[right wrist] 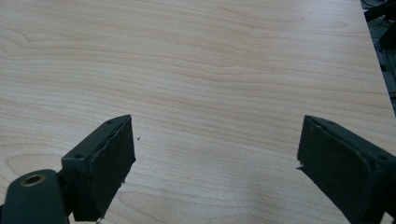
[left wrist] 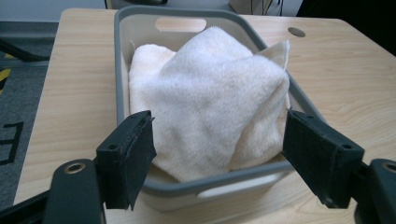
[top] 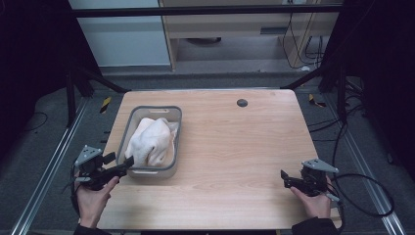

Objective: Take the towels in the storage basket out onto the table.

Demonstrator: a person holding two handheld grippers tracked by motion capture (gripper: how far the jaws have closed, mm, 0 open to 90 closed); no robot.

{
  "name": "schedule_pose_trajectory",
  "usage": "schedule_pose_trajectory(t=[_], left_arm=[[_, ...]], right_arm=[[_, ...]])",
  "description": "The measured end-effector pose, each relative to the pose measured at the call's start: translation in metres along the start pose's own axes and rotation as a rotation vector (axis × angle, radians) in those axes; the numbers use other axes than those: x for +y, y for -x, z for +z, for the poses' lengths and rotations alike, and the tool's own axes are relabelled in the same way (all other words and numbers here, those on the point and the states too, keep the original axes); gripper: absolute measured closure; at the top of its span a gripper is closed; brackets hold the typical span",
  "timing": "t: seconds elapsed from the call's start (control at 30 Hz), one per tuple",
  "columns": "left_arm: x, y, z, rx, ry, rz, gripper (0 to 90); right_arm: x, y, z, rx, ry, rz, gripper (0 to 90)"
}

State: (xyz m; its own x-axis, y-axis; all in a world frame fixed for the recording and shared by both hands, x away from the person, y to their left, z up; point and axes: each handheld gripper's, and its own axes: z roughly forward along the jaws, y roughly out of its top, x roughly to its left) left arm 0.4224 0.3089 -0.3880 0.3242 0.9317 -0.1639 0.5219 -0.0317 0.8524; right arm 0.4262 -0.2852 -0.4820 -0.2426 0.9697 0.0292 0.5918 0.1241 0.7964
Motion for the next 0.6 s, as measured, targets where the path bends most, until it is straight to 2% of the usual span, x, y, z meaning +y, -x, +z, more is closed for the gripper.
schedule_pose_trajectory(t=[0.27, 0.37, 0.6], left_arm=[[0.023, 0.007, 0.009, -0.007, 0.010, 0.014, 24.3], [0.036, 0.008, 0.017, 0.001, -0.003, 0.024, 24.3], [0.051, 0.013, 0.034, -0.005, -0.032, 0.041, 24.2]], right_arm=[[0.000, -0.001, 0.001, 0.004, -0.005, -0.010, 11.0], [0.000, -0.002, 0.001, 0.000, -0.010, -0.019, 11.0], [0.001, -0.002, 0.002, 0.004, -0.018, -0.013, 10.7]])
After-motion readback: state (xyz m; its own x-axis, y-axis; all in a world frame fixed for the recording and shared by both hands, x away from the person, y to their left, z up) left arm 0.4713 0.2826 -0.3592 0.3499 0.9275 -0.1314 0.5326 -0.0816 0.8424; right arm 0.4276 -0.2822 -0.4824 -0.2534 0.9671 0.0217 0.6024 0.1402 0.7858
